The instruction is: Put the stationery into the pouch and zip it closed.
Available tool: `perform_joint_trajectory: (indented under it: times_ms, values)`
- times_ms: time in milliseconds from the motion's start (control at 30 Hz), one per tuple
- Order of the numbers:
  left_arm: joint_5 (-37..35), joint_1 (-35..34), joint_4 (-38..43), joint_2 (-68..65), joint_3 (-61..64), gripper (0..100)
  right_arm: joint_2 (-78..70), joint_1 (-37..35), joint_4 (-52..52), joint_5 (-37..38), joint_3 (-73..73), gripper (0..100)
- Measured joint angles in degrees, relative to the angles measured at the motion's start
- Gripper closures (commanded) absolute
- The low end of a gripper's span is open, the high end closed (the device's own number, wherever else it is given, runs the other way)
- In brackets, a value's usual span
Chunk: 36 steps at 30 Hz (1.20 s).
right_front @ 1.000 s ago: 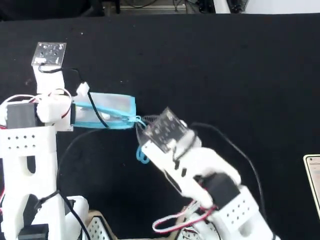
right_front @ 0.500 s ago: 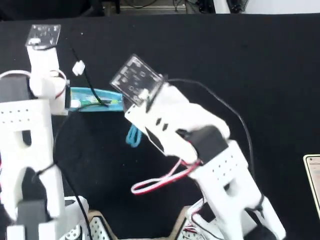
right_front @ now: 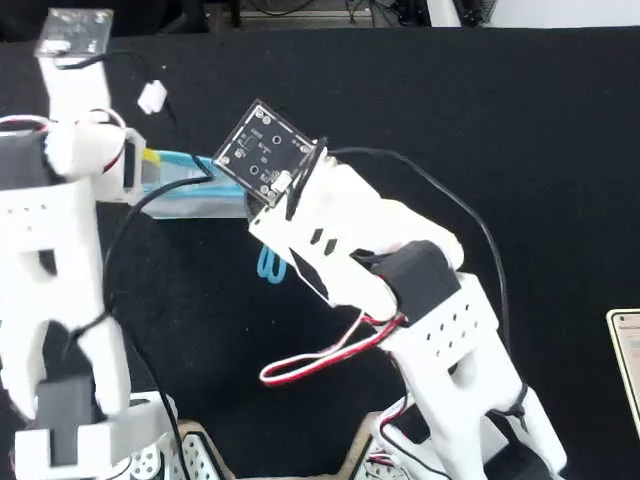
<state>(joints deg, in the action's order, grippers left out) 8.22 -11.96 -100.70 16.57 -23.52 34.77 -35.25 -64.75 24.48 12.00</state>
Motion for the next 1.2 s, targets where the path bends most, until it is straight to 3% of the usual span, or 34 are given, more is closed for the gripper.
perform_joint_trajectory:
  times_ms: [367, 733, 867, 1000, 1200]
  values:
    - [0.97, -0.35, 0.0, 23.21, 2.55, 80, -0.09, 0.0, 6.15, 0.0, 0.0, 98.8]
    - [16.88, -0.35, -0.09, 41.93, 26.73, 80, -2.46, 2.02, 8.35, 0.0, 0.0, 98.8]
    - [19.69, 3.52, 0.09, 47.03, 35.78, 80, -3.43, 3.34, 8.35, -0.09, 0.0, 98.8]
    - [20.13, 4.75, 6.59, 48.44, 46.24, 80, -3.43, 3.43, 7.82, -0.09, 0.0, 98.8]
    - [17.85, 0.97, 21.8, 48.44, 58.02, 80, -0.26, 0.97, 1.67, 0.0, 0.09, 98.8]
